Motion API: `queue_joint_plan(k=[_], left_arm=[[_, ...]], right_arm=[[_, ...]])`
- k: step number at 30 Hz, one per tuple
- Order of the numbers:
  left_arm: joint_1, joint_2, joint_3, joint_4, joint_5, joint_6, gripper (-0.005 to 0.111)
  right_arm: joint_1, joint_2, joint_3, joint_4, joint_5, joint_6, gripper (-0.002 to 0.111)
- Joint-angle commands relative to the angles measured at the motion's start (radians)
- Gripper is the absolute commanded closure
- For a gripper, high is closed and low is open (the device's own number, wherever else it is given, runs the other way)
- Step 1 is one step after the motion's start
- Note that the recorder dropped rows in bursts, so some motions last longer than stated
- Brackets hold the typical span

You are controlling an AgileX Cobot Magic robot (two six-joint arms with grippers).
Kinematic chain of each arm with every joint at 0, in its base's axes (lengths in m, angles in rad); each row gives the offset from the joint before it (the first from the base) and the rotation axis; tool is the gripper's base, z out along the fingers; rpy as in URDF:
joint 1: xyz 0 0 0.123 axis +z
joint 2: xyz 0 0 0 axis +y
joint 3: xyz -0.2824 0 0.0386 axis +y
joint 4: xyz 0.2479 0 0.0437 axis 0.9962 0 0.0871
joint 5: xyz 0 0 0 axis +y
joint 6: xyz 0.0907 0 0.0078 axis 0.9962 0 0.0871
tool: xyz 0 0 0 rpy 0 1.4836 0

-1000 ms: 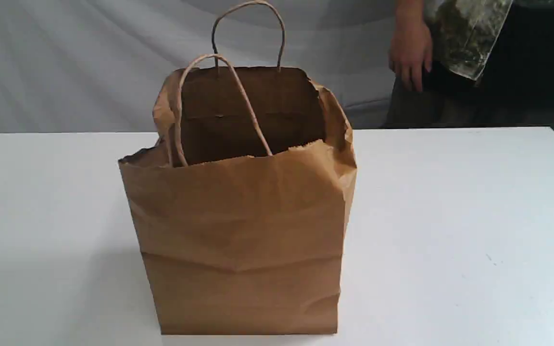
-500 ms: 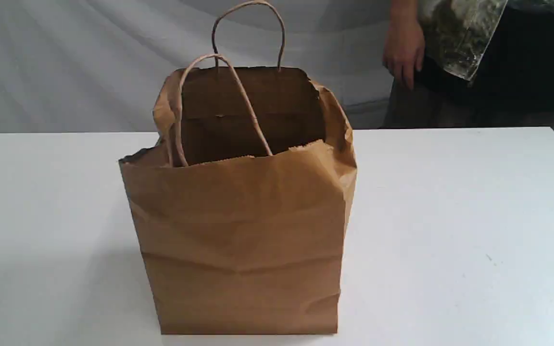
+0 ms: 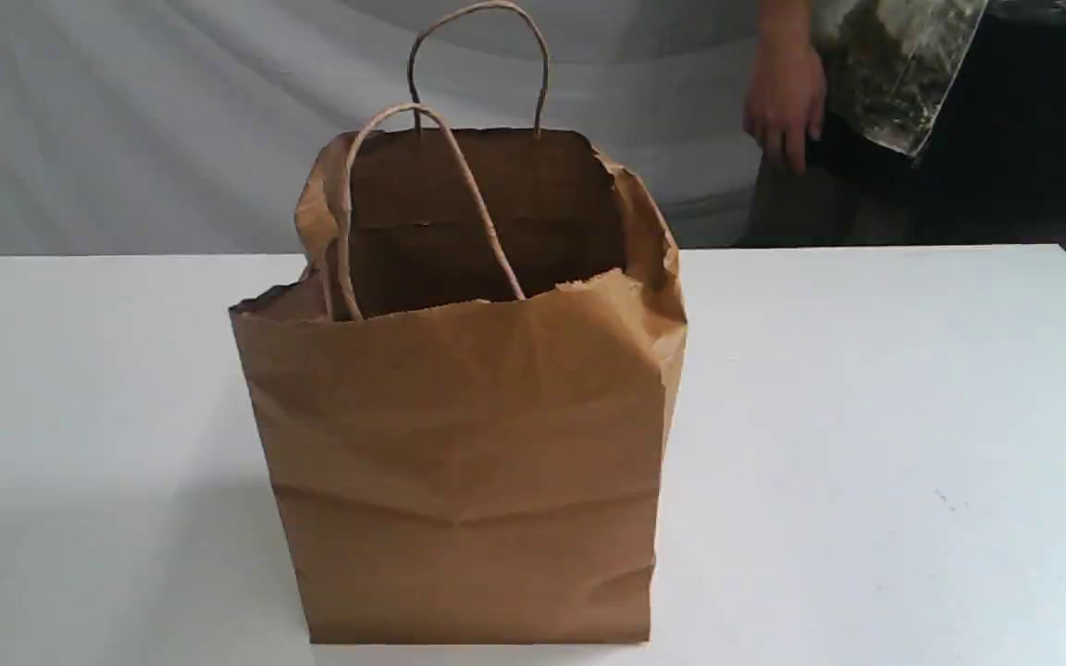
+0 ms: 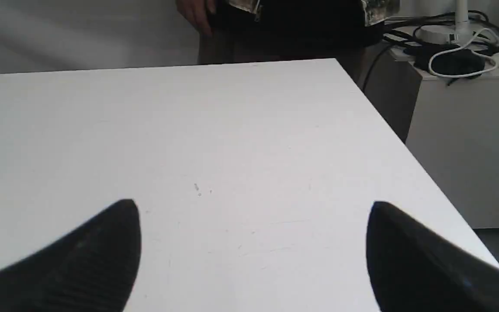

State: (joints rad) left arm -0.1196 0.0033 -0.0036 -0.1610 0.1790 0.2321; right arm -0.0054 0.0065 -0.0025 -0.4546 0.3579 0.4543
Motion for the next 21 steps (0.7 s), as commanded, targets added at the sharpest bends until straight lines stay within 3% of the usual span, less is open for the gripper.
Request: queue_joint_plan(k=[1, 2, 3, 16, 21], left_arm=[[0.003, -0.003, 0.004, 0.082, -0.070, 0.087, 0.091], [0.003, -0.003, 0.004, 0.094, -0.070, 0.089, 0.102], [0.003, -0.003, 0.004, 0.102, -0.070, 0.092, 0.106], [0.005, -0.003, 0.004, 0.089, 0.105, -0.005, 0.107], [0.005, -0.003, 0.004, 0.089, 0.107, -0.145, 0.107]], right_arm=[[-0.004, -0.006, 0.002, 0.001, -0.006, -0.005, 0.037], [-0.004, -0.006, 0.002, 0.001, -0.006, -0.005, 0.037], [-0.004, -0.006, 0.002, 0.001, -0.006, -0.005, 0.037], [-0.004, -0.006, 0.002, 0.001, -0.006, -0.005, 0.037], [-0.004, -0.006, 0.002, 0.001, -0.006, -0.005, 0.037]])
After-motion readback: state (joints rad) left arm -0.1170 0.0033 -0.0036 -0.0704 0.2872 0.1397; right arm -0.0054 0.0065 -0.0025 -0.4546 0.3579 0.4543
